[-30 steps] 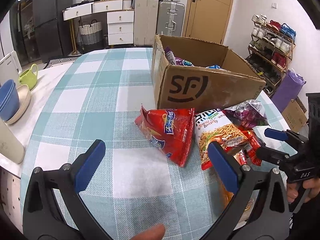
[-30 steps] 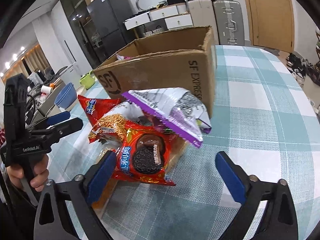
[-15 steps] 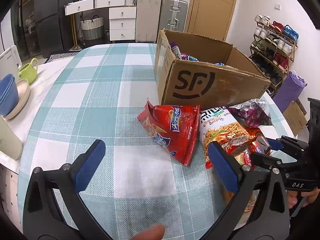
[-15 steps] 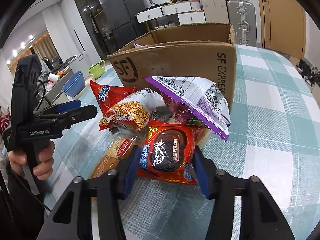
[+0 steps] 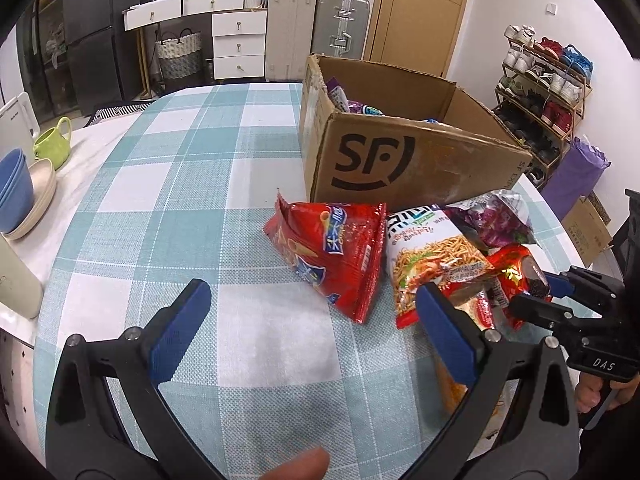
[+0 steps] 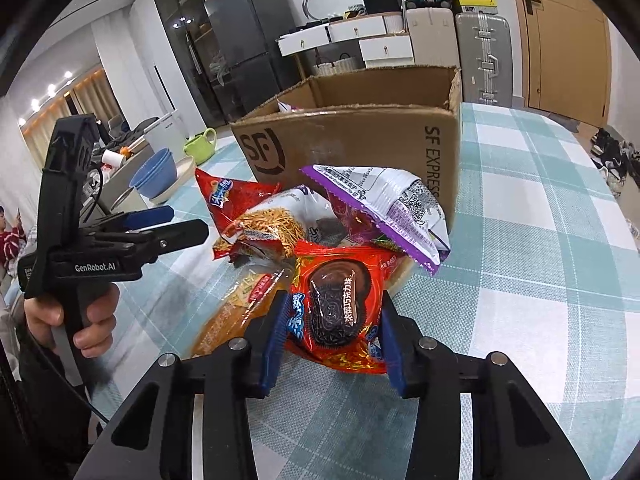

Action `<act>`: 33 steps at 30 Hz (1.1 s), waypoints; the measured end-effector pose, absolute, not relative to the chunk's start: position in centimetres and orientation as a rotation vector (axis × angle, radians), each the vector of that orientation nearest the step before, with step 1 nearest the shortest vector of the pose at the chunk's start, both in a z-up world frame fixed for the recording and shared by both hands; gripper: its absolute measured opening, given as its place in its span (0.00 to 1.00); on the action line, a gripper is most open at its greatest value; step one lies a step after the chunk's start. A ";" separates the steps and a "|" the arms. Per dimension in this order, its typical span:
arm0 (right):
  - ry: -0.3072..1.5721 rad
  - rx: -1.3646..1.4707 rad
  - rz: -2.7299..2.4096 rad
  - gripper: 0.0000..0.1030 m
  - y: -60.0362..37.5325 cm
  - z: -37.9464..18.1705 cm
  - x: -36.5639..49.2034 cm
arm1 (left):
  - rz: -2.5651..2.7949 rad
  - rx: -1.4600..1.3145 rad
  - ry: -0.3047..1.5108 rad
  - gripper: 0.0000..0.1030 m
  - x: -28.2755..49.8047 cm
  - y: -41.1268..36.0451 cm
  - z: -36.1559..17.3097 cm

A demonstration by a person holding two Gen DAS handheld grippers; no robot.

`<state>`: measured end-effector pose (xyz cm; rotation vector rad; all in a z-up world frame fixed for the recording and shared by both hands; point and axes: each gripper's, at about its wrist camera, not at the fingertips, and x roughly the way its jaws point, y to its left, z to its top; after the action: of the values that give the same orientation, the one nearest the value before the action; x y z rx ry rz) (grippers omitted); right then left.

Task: Organize snacks
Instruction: 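Grasp the red Oreo pack with the right gripper, then grasp the yellow sponge-cake pack with the left gripper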

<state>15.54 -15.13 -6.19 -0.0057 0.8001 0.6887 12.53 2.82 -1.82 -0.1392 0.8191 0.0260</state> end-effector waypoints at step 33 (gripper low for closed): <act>0.731 0.020 0.689 0.41 -17.5 -3.8 12.4 | -0.201 -0.075 0.940 0.70 8.5 -7.3 -4.4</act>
<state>12.45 -17.51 -3.78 0.0205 0.7308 0.6892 8.50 -7.26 -4.36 -0.0754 0.9397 -0.2006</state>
